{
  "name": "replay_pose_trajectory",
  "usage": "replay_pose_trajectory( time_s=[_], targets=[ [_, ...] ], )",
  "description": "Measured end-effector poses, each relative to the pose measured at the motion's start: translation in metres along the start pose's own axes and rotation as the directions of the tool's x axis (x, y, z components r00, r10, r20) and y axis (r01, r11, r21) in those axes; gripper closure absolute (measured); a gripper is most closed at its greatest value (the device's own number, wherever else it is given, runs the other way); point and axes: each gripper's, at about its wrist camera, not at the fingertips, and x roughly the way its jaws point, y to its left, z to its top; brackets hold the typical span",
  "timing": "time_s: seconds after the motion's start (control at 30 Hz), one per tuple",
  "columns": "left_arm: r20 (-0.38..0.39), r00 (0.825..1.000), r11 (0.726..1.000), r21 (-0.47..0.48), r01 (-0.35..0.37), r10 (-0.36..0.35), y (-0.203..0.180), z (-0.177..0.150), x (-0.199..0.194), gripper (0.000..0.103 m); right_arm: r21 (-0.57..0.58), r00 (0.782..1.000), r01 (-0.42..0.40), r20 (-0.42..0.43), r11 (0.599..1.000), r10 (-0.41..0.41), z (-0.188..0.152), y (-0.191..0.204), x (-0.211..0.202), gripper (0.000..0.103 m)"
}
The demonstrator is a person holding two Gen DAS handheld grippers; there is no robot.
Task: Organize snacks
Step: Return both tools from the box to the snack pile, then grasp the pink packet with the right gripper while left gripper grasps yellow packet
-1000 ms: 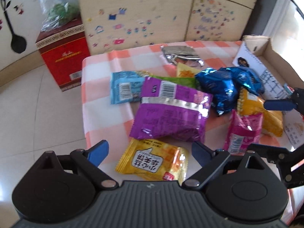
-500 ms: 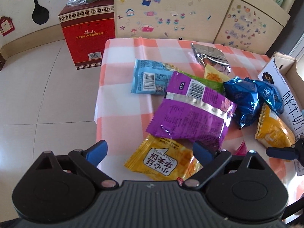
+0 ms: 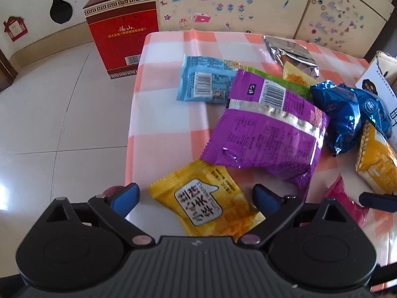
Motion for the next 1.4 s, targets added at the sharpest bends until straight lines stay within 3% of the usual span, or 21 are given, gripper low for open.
replay_pose_trajectory(
  time_s=[0.2, 0.5, 0.63, 0.73, 0.93, 1.2, 1.4],
  targets=[
    [-0.001, 1.0, 0.999, 0.043, 0.013, -0.013, -0.002, -0.007, -0.003, 0.007, 0.006, 1.0, 0.003, 0.005, 1.0, -0.003, 0.001, 0.0, 0.001, 0.023],
    [0.037, 0.998, 0.996, 0.082, 0.046, -0.049, -0.008, -0.011, -0.009, 0.025, -0.017, 0.999, 0.032, -0.014, 0.999, -0.033, 0.0, 0.004, 0.007, 0.025],
    [0.066, 0.996, 0.991, 0.122, 0.053, -0.061, -0.011, -0.012, -0.014, 0.044, -0.013, 0.999, 0.038, -0.008, 0.999, -0.039, 0.001, 0.003, 0.005, 0.041],
    [0.07, 0.994, 0.99, 0.115, 0.075, -0.083, -0.01, -0.014, -0.016, 0.05, 0.004, 0.999, 0.033, -0.001, 0.999, -0.033, 0.001, 0.001, 0.003, 0.045],
    [0.073, 0.991, 0.99, 0.094, 0.102, -0.109, -0.009, -0.02, -0.022, 0.052, 0.009, 0.999, 0.027, 0.021, 1.0, -0.027, 0.003, 0.001, -0.003, 0.051],
    [0.154, 0.985, 0.992, 0.117, 0.056, -0.074, -0.009, -0.028, -0.039, 0.057, -0.001, 0.998, 0.001, 0.056, 1.0, -0.001, 0.006, 0.006, -0.011, 0.052],
    [0.136, 0.985, 0.989, 0.113, 0.09, -0.105, -0.012, -0.046, -0.044, 0.056, 0.005, 0.998, 0.011, 0.065, 1.0, -0.012, 0.007, 0.004, -0.015, 0.052]
  ],
)
